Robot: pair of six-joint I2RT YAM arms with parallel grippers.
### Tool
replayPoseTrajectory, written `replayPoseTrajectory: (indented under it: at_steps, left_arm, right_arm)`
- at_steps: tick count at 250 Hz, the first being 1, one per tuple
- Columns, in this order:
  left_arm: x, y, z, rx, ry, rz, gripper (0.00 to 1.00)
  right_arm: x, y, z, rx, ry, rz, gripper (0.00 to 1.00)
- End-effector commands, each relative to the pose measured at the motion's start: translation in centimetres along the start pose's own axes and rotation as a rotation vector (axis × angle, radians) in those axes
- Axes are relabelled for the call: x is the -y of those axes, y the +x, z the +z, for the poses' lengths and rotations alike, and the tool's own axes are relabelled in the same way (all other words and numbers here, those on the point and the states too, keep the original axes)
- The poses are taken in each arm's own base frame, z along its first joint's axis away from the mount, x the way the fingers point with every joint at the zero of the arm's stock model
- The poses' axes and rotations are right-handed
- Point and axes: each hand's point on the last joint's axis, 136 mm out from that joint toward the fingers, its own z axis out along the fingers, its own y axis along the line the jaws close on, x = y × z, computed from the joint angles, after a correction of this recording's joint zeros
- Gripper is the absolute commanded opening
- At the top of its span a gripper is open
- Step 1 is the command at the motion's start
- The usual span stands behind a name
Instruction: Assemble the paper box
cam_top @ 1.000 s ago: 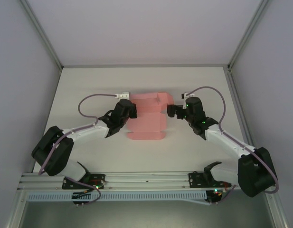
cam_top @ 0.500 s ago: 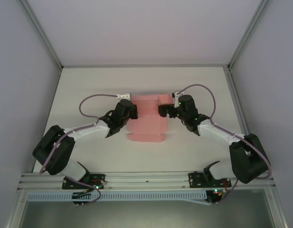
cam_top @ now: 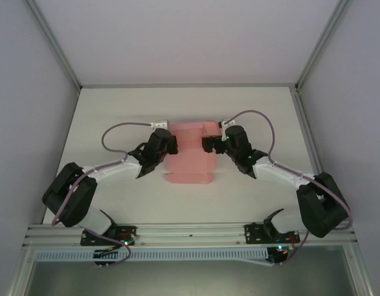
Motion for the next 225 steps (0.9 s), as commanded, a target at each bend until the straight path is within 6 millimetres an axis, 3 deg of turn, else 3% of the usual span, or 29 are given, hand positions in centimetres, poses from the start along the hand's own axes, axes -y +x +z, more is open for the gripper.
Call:
replayPoseTrajectory:
  at_steps: [1,83,132,175,206,225]
  left_arm:
    - [0.8,-1.7,-0.8,0.043,0.025,-0.033,0.0]
    - [-1.6,-2.3,-1.0,0.051,-0.037,-0.042,0.0]
    - [-1.7,-2.4,-0.9,0.047,-0.032,-0.038,0.0]
    - [-1.7,-2.4,-0.8,0.043,-0.031,-0.034,0.0]
    - [-1.7,-2.3,-0.8,0.037,-0.027,-0.03,0.0]
    - [-1.6,-2.4,-0.9,0.036,-0.022,-0.028,0.0]
  right_arm:
    - [-0.4,-1.3,-2.1,0.053,-0.007,-0.016,1.0]
    - [2.1,-2.8,-9.6,0.149,0.047,-0.008,1.0]
    - [6.7,-3.9,-12.6,0.222,0.148,0.108,1.0]
    - [9.7,-4.1,-12.2,0.185,0.184,0.185,1.0]
    - [11.8,-3.7,-10.3,0.082,0.175,0.279,1.0]
    - [11.6,-3.6,-8.6,0.008,0.11,0.259,1.0]
